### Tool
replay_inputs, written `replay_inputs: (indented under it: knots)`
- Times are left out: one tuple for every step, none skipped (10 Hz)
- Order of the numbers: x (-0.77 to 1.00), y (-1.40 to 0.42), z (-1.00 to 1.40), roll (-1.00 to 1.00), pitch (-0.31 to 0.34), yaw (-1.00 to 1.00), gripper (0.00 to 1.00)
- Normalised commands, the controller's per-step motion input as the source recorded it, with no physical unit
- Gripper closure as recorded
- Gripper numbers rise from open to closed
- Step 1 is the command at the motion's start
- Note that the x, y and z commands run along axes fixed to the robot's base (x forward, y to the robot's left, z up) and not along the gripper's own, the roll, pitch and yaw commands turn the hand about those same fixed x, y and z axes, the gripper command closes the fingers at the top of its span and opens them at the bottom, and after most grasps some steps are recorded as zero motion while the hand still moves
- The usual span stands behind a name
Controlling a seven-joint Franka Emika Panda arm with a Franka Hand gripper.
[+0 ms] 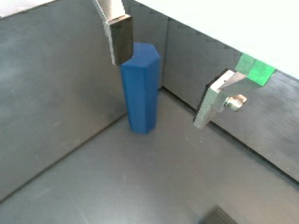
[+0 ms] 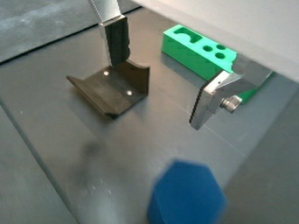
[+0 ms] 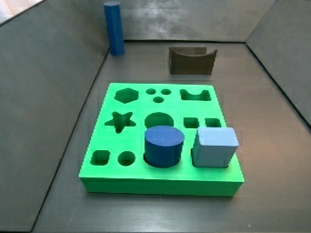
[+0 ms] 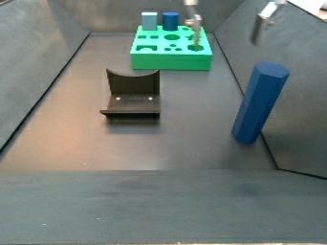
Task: Pick up the hexagon object. Move up. Move to above the board. Insert the hexagon object.
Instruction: Pick up the hexagon object.
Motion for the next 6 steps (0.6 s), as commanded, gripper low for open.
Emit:
replay_inputs:
  knots:
    - [-0.68, 0.25, -0.01, 0.00, -0.091, 0.02, 0.00]
    - [-0.63, 0.29, 0.00, 0.00, -0.090, 0.00, 0.00]
    - [-0.49, 0.33, 0.00, 0.00, -0.083, 0.03, 0.00]
    - [-0.43, 0.31, -0.08, 0.00, -0.067, 0.04, 0.00]
    - [-0.21, 0.27, -0.20, 0.00, -0.041, 0.01, 0.00]
    - [-0.01, 0.15, -0.37, 0.03, -0.049, 0.00, 0.00]
